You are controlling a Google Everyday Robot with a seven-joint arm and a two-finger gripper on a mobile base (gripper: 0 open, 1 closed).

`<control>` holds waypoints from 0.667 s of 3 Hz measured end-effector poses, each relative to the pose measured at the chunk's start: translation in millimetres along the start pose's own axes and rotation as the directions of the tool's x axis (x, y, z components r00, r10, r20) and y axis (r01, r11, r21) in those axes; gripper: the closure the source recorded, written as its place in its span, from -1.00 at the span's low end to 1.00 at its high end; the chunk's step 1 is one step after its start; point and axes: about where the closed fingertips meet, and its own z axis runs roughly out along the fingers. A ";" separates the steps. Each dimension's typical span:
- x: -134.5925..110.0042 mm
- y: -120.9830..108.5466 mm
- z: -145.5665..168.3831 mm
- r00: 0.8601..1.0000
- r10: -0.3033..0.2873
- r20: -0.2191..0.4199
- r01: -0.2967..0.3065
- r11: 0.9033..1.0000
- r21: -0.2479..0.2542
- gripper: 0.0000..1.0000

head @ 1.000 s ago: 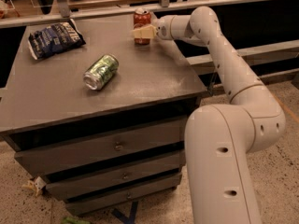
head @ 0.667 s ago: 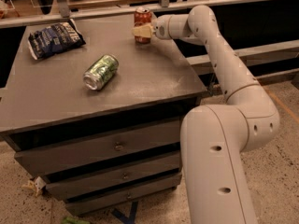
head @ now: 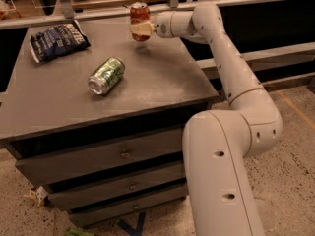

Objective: Move coke can near blue chip bag

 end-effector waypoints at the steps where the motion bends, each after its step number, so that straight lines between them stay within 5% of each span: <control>1: -20.2 17.8 14.1 0.999 -0.015 0.046 0.017 0.999 -0.047 1.00; 2: -32.2 38.1 32.1 0.998 -0.030 0.048 0.034 0.995 -0.090 1.00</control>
Offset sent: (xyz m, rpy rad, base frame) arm -0.0104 0.0744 0.0461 0.0343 -0.0522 0.1410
